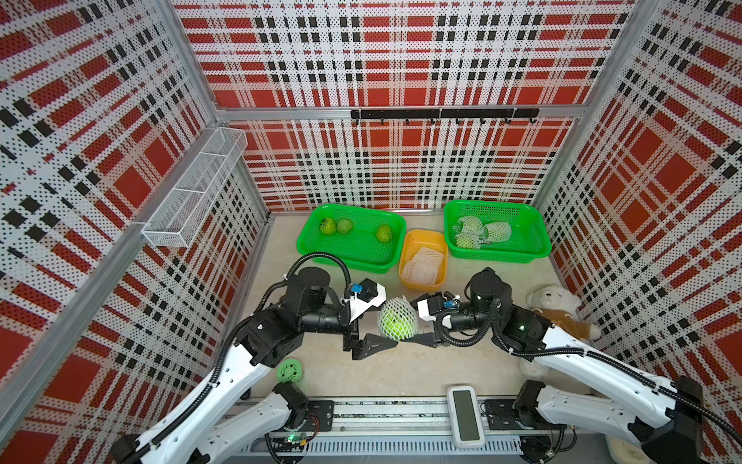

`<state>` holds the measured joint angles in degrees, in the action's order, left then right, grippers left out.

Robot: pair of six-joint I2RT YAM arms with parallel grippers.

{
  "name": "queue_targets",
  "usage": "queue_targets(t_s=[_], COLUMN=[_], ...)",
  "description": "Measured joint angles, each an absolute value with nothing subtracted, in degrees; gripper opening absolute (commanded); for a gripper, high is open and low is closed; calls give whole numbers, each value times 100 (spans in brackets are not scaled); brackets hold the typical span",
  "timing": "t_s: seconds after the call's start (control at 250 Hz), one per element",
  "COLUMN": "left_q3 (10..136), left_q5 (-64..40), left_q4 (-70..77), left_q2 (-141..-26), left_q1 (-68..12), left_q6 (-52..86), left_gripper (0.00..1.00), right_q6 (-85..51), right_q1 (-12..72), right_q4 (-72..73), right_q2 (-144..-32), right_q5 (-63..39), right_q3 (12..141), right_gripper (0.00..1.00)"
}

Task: Sleeve custard apples in foam nets
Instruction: Place the custard apple in the basket.

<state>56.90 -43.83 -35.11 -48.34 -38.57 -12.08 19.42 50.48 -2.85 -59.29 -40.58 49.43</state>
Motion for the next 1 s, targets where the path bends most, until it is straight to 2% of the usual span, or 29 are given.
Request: queue_targets(t_s=[0.072,0.22,0.308,0.452,0.728,1.0], left_q3=[5627,5481,5465,5408,5402,5402], left_q5=[-4278,-3806,-3385,-2930,-2851,-2956], left_q4=[-3463,-3356,-3310,-3129,-2845,-2790], left_q2=[-4759,-4418,-4241,-4099,-4427,-4755], left_q1=[-3809,-3660,-3599,-3487,-3404,-3367], left_q6=[-1173,-1044,-969,-849,-609,-449], left_gripper=[99,100,99,99,99,99], right_q6=[1789,1525,1468,1323,543,316], right_q1=[4873,4292,4029,3601,1865,637], right_q4=[-379,-720,-1083,-1745,-3245,-4287], right_q2=[-6012,-6287,-6473,-7041,-9546,-11408], right_q5=[-3986,-3712,-3258,-2222,89,1258], right_q3=[5043,5367,5570,6202,8639,10047], right_gripper=[36,38,39,36,29,32])
